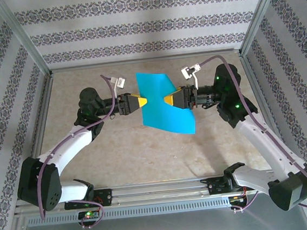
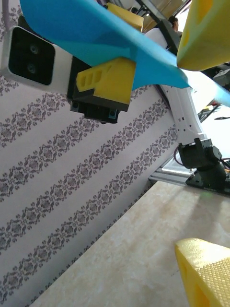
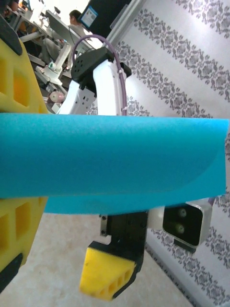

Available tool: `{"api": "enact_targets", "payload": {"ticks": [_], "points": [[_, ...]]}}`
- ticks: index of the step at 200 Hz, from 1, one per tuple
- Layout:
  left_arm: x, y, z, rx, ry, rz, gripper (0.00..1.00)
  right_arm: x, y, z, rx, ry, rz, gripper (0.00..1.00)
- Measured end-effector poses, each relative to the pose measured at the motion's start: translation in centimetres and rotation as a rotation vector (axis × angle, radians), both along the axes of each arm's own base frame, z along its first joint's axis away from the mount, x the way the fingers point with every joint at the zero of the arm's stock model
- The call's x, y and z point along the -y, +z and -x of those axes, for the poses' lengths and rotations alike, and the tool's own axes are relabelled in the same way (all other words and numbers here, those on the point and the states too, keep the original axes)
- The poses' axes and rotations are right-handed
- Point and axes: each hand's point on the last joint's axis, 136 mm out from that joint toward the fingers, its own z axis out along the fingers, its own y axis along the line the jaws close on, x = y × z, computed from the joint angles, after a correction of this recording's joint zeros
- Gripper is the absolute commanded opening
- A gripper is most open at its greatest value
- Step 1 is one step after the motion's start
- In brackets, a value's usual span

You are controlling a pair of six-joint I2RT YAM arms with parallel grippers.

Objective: Fold a paper plane with a square sheet of paper (fold left side to right side)
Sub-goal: Pick up the square sheet of paper from the center of the table, then place a square sheet of paper at the center of the table.

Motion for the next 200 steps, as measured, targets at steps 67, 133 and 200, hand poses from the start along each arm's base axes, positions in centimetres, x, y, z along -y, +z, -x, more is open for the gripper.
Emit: {"api": "enact_targets", "payload": {"ticks": [67,133,200], "points": [[0.3,1.2,1.1,0.050,-0.034,0.012,0.02,0.5,-1.5,-3.5,-0.028,-0.122,0.030,0.36],[-0.1,-1.5,-0.1,-0.016,0.060,-0.092,0.00,4.2,-4.5,-7.2,-0.054,-0.357,0.141,0.73],[0.1,-14.5,-3.4,-0.317,0.130,-0.315,0.00,9.9,-15.1,-10.6,-0.219,-0.684,0.447,0.84]]}}
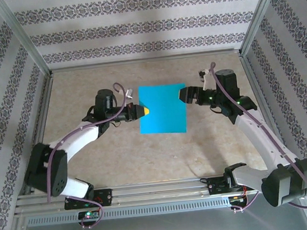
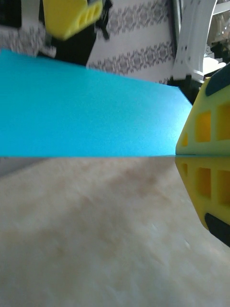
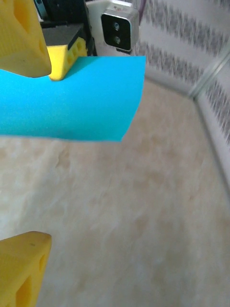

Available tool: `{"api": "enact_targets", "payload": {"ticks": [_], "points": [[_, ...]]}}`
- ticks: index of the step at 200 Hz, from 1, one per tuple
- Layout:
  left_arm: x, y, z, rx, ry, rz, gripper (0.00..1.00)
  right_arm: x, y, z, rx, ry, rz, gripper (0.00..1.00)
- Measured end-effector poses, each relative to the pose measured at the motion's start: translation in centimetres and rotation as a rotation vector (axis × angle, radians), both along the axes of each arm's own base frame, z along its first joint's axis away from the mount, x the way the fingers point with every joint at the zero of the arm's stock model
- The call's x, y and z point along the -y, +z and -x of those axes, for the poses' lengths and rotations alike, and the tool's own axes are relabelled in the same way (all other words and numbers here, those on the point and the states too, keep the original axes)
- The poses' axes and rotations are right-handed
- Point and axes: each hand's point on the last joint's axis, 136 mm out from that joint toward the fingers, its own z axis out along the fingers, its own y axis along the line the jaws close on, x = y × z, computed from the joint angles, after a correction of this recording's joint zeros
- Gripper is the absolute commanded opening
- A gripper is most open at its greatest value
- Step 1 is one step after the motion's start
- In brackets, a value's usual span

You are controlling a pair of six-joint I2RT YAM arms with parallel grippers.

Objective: Fold a paper plane with a square sheet of paper (fold left side to right side)
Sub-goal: Place a square sheet of paper at the center of the table, then first fold in half a square sheet of paper at the center of the table.

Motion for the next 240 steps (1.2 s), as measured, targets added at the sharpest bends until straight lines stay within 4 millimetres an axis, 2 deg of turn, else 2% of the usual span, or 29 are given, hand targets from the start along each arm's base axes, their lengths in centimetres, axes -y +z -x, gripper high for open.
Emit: {"api": "enact_targets", "payload": {"ticks": [17,39,55,67,102,138,150,181,223,240], "points": [[-0.2,-4.7,-0.1,-0.118,0.013,-0.067,0.00,0.8,-3.4,0.0,-0.078,-0.049,0.039,0.82],[-0.8,-9.3,0.2,-0.232,0.034,-0.153,0.00,1.1,-7.0,0.2,-0.170,-0.092,0.068,0.74],[-1.5,-11.2,0.5,-0.272,0.052,-0.215,0.00,0.4,-9.1,0.7,-0.229,-0.095,0.078,0.68],[-2.0,-12.1,0.8,-0.282,0.063,-0.257,0.00,-0.7,-10.5,1.0,-0.263,-0.080,0.076,0.59],[-3.1,-13.6,1.4,-0.305,0.079,-0.346,0.00,-3.8,-14.0,1.3,-0.359,-0.043,0.069,0.47],[-3.9,-14.4,1.7,-0.320,0.094,-0.404,0.00,-6.4,-17.4,1.5,-0.441,-0.014,0.063,0.23],[-4.0,-14.4,1.8,-0.322,0.096,-0.411,0.00,-6.8,-18.6,1.8,-0.472,-0.009,0.069,0.19],[-4.1,-14.1,1.7,-0.311,0.098,-0.415,0.00,-6.8,-21.0,2.2,-0.533,-0.012,0.098,0.12],[-4.2,-13.9,1.5,-0.305,0.099,-0.427,0.00,-6.6,-22.2,2.4,-0.557,-0.022,0.119,0.08],[-4.2,-13.9,1.6,-0.308,0.099,-0.429,0.05,-6.4,-22.5,2.4,-0.563,-0.027,0.128,0.08]]}}
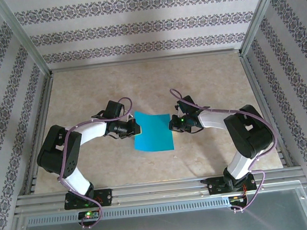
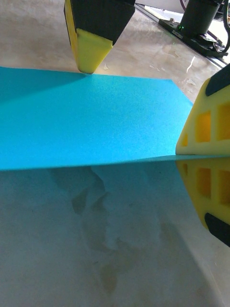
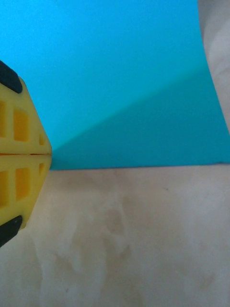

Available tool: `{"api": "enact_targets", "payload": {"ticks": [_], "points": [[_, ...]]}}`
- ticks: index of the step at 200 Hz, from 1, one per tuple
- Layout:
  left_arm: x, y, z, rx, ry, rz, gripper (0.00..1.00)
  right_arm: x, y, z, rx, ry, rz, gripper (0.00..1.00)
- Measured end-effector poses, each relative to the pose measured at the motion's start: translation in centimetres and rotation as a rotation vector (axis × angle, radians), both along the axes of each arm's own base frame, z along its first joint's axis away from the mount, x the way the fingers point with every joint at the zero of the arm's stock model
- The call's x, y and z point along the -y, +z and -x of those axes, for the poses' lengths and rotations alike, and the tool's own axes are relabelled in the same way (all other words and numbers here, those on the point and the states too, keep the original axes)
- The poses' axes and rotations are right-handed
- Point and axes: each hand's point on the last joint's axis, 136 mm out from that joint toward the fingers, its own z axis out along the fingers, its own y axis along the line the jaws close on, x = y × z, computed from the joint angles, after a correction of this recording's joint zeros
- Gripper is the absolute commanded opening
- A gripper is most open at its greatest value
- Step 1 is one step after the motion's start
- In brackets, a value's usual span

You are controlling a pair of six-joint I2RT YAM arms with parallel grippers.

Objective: Fold a paper plane with a square sheet of paper (fold left side to right side)
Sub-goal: First fold in half a square sheet of paper at the center of the table.

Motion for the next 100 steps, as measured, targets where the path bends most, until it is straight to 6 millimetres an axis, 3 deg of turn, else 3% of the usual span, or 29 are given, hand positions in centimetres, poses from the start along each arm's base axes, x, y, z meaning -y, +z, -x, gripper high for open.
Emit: {"api": "enact_targets", "payload": {"ticks": [57,100], "points": [[0.5,1.7,-0.2,0.025,0.005,0.043,0.41,-0.1,-0.2,0.0,0.006,0.014,0.009,0.08],[2.0,3.9,-1.2,0.059,0.020,0.145,0.54,-0.4,-0.2,-0.1,0.018,0.033,0.017,0.10]]}}
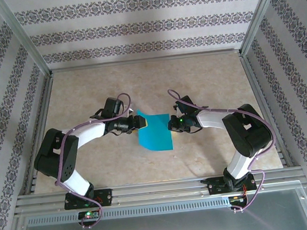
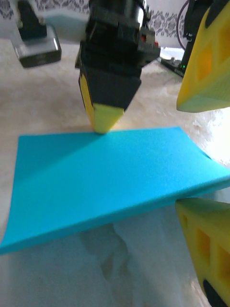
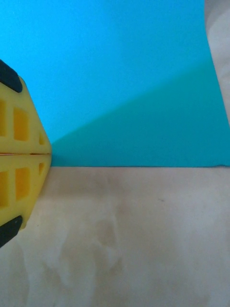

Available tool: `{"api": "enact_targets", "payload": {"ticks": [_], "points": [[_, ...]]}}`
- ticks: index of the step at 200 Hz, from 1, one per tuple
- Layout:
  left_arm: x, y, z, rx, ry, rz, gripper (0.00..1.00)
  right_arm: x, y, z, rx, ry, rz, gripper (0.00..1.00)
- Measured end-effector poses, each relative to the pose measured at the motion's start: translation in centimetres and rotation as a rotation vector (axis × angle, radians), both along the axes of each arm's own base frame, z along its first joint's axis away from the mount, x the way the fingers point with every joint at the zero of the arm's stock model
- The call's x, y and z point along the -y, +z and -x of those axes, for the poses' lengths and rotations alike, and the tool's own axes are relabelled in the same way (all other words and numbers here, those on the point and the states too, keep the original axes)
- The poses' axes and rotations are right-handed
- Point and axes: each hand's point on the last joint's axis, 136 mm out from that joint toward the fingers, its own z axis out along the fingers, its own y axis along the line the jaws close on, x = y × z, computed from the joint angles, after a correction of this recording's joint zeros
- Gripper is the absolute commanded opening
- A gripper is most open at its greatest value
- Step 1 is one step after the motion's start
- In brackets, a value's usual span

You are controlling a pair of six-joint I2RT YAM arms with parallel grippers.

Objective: Fold a paper plane with a square sheet of paper (fold left side to right side)
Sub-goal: First fold in half a square sheet of paper at the center of the table.

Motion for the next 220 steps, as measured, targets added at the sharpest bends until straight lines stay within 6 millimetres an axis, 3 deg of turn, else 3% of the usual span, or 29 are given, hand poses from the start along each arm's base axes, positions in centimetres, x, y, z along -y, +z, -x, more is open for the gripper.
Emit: {"api": "enact_targets", "payload": {"ticks": [48,101,124,177,220], "points": [[2.4,1.5,0.1,0.024,-0.034,0.080,0.60,-0.1,0.0,-0.1,0.004,0.005,-0.002,0.10],[4.6,0.2,0.3,-0.012,-0.074,0.090,0.59,-0.4,0.0,-0.1,0.006,0.010,-0.003,0.11],[5.0,-0.2,0.0,-0.023,-0.075,0.089,0.50,-0.4,0.0,-0.1,0.007,0.010,-0.003,0.11],[5.2,-1.1,-0.3,-0.031,-0.080,0.077,0.16,-0.4,0.0,-0.1,0.007,0.010,-0.004,0.11],[5.6,-1.0,-0.2,-0.018,-0.097,0.071,0.03,-0.4,0.4,-0.2,0.016,0.008,-0.009,0.11]]}}
